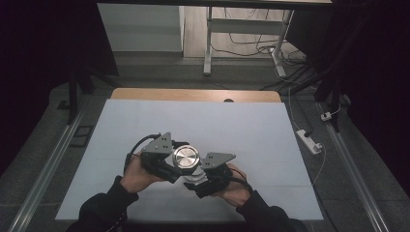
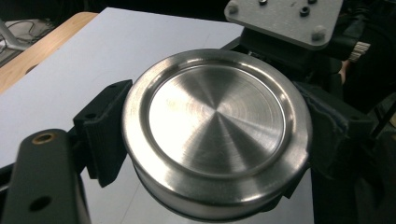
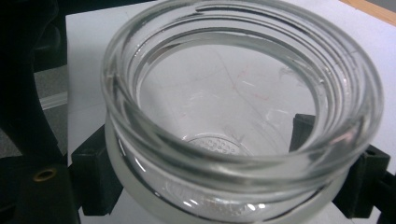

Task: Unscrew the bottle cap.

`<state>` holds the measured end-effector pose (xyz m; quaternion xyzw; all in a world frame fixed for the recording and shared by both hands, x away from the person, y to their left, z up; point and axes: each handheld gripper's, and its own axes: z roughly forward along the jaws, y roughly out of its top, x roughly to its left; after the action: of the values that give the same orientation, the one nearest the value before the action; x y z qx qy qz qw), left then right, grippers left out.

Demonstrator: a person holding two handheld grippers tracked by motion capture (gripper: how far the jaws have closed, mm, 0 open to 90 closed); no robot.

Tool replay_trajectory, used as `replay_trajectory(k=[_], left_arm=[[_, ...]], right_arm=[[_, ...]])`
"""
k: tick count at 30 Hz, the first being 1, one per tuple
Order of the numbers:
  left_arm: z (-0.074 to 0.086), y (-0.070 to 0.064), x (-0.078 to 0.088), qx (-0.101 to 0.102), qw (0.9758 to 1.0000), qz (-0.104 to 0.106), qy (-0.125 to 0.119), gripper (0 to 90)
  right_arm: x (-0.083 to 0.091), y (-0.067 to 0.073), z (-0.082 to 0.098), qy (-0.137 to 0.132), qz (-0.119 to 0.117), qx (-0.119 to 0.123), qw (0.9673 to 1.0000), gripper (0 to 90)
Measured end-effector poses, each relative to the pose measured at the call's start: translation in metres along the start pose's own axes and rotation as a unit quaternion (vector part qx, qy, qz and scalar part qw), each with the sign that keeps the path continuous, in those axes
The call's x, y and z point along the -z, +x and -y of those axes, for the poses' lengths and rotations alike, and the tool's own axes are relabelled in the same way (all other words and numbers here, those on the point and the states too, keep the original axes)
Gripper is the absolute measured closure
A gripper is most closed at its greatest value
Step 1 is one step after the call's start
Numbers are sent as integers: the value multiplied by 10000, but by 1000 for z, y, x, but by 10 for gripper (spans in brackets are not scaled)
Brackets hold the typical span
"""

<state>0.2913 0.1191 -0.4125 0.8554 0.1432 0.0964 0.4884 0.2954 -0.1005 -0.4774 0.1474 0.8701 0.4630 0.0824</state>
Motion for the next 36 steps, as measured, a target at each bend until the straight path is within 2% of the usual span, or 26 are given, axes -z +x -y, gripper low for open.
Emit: replay_trajectory(k=[17, 25, 36], left_arm=[[4, 14, 2, 177, 9996, -221, -15, 195], [4, 10, 4, 160, 9997, -167, -39, 195], [4, 0, 7, 78, 9999, -102, -109, 195]], right_arm=[[1, 1, 3, 55, -25, -11, 10000, 152], [4, -6, 3, 31, 99, -74, 9999, 152], [6, -23, 2, -8, 286, -198, 9994, 152]])
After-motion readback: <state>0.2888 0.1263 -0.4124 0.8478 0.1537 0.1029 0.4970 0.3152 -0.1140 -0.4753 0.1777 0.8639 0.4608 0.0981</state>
